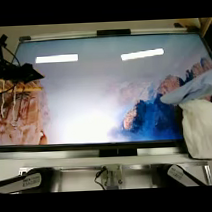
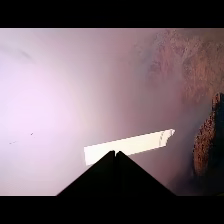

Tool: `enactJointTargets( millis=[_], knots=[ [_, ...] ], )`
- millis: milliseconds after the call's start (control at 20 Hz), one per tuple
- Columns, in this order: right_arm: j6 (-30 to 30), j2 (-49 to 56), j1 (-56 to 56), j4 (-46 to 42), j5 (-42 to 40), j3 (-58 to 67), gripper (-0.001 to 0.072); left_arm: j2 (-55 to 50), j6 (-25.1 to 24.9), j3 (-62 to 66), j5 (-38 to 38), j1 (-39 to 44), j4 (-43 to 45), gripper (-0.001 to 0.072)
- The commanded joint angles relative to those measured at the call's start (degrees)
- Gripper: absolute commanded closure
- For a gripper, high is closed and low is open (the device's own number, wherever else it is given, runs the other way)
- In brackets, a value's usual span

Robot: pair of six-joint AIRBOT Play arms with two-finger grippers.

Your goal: Fold the shirts.

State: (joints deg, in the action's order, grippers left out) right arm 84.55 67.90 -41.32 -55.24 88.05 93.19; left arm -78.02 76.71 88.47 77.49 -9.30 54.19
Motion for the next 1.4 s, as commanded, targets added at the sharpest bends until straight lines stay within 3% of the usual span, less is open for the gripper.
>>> enactJointTargets(
  millis=[0, 250, 500, 650, 800, 850, 900, 1100, 1200, 1250, 1350],
  knots=[
    [0.9, -1.2, -7.4, -5.0, 0.5, 0.2, 0.0653, 0.0, -0.5, 0.0, 0.0, 0.0, 0.0, 0.0673],
    [4.4, -1.7, -7.7, -17.4, 5.2, 0.2, 0.0653, 0.0, -0.7, 0.0, 0.1, 0.0, 0.0, 0.0673],
    [4.0, -3.5, -8.6, -34.7, 17.3, -0.7, 0.0653, 0.0, -1.3, 0.0, 0.1, 0.0, -0.2, 0.0673],
    [4.0, -7.6, -10.6, -38.7, 17.5, -9.7, 0.0653, 0.0, -1.4, 0.0, 0.2, 0.0, -0.2, 0.0673],
    [4.3, -13.9, -12.2, -41.7, 11.9, -26.4, 0.0637, 0.0, -1.7, 0.0, 0.4, 0.0, -0.2, 0.0673],
    [5.0, -15.5, -12.2, -42.1, 9.8, -31.8, 0.0407, 0.0, -1.7, 0.0, 0.4, 0.0, -0.2, 0.0673],
    [4.6, -16.6, -12.2, -42.1, 8.9, -35.7, 0.0031, 0.0, -1.7, 0.0, 0.5, 0.0, -0.2, 0.0673],
    [2.8, -17.2, -12.0, -42.3, 4.9, -36.7, 0.0030, 0.0, -1.7, 0.0, 2.1, 0.0, -0.2, 0.0674],
    [1.7, -17.2, -11.8, -33.5, -3.0, -29.6, 0.0032, 0.0, -1.7, 0.4, 2.1, 0.7, 0.9, 0.0675],
    [1.8, -17.2, -10.0, -28.9, -8.2, -25.6, 0.0032, 0.0, -1.7, 1.2, 2.1, 2.3, 4.5, 0.0676],
    [3.2, -17.2, -0.9, -24.5, -17.0, -19.9, 0.0032, -0.2, 2.1, 4.5, 2.2, 8.7, 22.1, 0.0676]
  ],
)
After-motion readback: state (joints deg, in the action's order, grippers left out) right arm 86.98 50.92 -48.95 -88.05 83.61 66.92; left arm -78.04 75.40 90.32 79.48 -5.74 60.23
